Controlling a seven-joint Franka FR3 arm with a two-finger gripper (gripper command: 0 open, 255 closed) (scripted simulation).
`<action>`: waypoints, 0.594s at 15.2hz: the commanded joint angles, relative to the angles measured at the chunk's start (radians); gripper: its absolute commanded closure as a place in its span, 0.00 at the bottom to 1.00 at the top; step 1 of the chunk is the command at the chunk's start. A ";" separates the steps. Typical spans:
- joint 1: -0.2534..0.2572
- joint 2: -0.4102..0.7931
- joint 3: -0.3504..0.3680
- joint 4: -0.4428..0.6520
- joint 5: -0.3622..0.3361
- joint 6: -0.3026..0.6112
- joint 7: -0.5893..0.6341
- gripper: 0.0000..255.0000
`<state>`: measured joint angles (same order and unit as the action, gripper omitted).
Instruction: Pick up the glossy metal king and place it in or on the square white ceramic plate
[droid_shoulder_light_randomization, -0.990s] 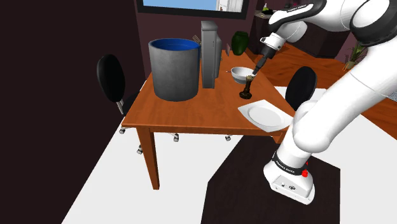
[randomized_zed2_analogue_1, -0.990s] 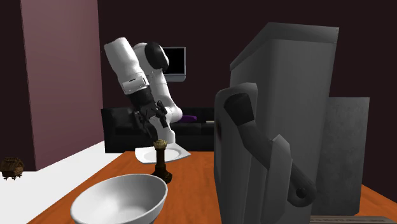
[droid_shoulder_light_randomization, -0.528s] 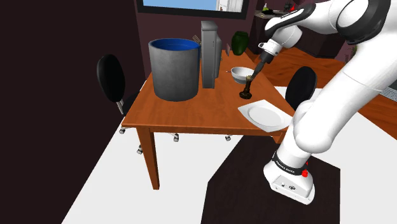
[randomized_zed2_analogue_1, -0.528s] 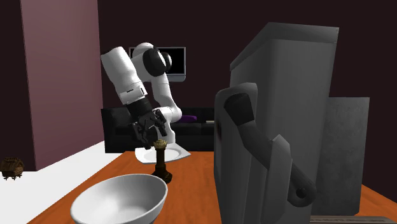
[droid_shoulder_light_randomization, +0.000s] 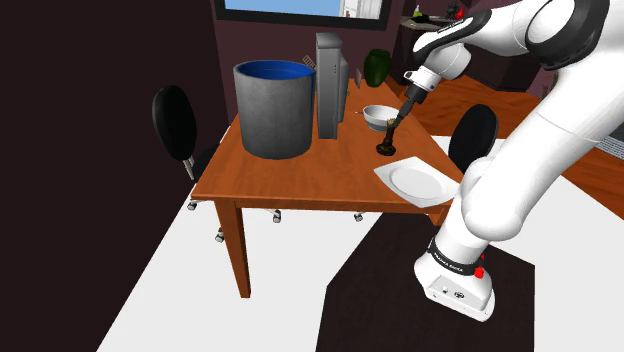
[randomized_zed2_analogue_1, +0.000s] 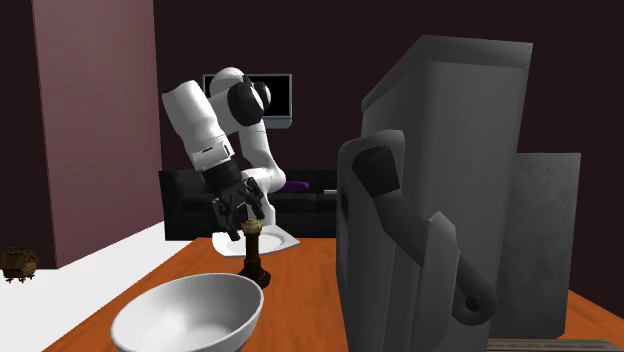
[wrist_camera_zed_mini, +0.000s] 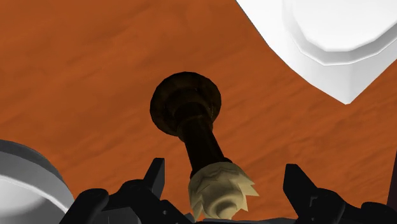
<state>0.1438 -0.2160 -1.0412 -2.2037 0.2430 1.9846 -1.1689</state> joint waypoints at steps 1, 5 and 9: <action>0.000 0.000 0.000 0.000 0.000 0.000 0.000 0.00; 0.000 0.000 0.000 0.000 0.000 0.000 0.000 1.00; 0.001 0.003 -0.002 0.001 0.003 0.000 -0.003 1.00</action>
<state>0.1446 -0.2145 -1.0431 -2.2005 0.2457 1.9843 -1.1713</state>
